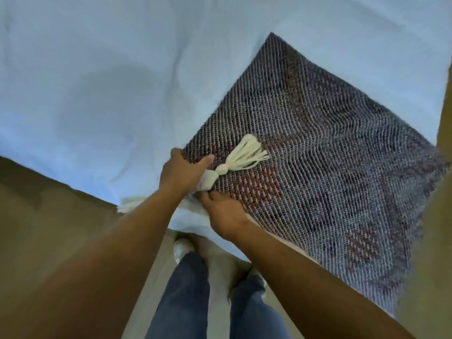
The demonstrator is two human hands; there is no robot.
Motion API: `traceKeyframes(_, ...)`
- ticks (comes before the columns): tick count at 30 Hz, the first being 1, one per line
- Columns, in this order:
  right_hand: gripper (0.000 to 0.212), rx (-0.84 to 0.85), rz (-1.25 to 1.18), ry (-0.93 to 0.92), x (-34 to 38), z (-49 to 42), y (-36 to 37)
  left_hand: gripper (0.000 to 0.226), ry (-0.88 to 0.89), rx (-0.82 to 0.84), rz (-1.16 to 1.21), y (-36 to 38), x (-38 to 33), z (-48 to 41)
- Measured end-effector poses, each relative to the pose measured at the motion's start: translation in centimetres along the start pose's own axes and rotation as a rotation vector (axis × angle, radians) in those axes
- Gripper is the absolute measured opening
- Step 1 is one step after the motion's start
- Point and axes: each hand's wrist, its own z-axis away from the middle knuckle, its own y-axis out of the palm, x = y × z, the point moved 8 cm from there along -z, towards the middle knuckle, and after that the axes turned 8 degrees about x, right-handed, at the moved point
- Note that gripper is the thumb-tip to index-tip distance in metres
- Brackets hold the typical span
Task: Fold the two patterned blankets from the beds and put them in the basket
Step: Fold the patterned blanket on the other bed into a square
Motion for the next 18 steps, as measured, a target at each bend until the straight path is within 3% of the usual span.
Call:
traceKeyframes(3, 0.059, 0.011, 0.013, -0.008, -0.1, -0.5, 0.3, 0.072, 0.078, -0.057, -0.28, -1.3, 1.3, 1.2)
traceKeyframes(5, 0.055, -0.046, -0.072, -0.036, 0.2, -0.8, -0.8, 0.076, 0.279, -0.136, -0.605, -1.4, -0.3, 1.7)
traceKeyframes(7, 0.049, -0.121, -0.158, -0.033, 0.2, -0.7, -2.2, 0.076, 0.486, -0.044, -0.791, 0.4, -2.4, 1.8)
traceKeyframes(11, 0.051, -0.098, -0.03, -0.084, 0.7, 0.3, -2.3, 0.069, 0.506, 0.28, -0.758, 3.1, -3.4, 1.7)
traceKeyframes(14, 0.053, 0.003, 0.095, -0.194, 2.0, 1.3, -0.3, 0.034, 0.606, 0.208, -0.678, 1.9, -3.0, 2.7)
traceKeyframes(18, 0.058, 0.113, 0.23, -0.261, 3.4, 1.0, 2.0, 0.051, 0.625, 0.125, -0.713, -0.4, 1.7, 3.7)
